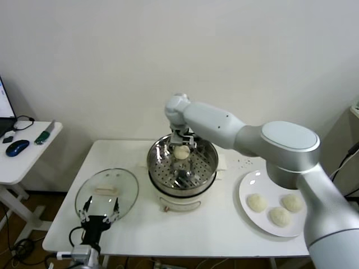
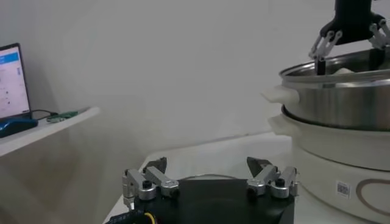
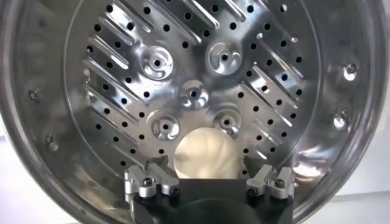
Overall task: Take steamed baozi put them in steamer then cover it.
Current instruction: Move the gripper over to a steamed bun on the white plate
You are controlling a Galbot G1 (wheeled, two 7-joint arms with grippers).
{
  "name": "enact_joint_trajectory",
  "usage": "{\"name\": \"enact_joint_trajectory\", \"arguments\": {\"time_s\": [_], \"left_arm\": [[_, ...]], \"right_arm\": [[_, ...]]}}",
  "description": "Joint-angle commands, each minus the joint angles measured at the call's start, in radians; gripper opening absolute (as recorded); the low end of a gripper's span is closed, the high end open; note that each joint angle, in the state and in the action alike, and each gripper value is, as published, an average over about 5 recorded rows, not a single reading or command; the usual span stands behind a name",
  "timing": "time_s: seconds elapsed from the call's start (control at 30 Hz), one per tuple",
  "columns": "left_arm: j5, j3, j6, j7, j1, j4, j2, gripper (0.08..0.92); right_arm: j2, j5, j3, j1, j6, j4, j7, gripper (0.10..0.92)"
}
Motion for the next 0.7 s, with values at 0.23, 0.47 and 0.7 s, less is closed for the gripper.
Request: {"name": "enact_joint_trajectory", "arguments": {"time_s": [0.23, 0.47, 0.7], "left_arm": [[0.000, 0.002, -0.002, 0.000, 0.000, -0.002, 0.006, 0.823], [-0.006, 0.009, -0.003, 0.007, 0.003, -0.006, 0.012, 0.823], [-0.005, 0.017, -0.013, 0.004, -0.002, -0.009, 0.012, 0.823]], "right_arm": [[-0.270, 0.310, -0.086, 0.194, -0.175, 0.254, 0.060, 0.823], [-0.558, 0.689, -0.326, 0.360, -0.552, 0.475, 0.172, 0.823], [-0.769, 0.817, -0.365, 0.350, -0.803, 0.574, 0.134, 0.823]]}}
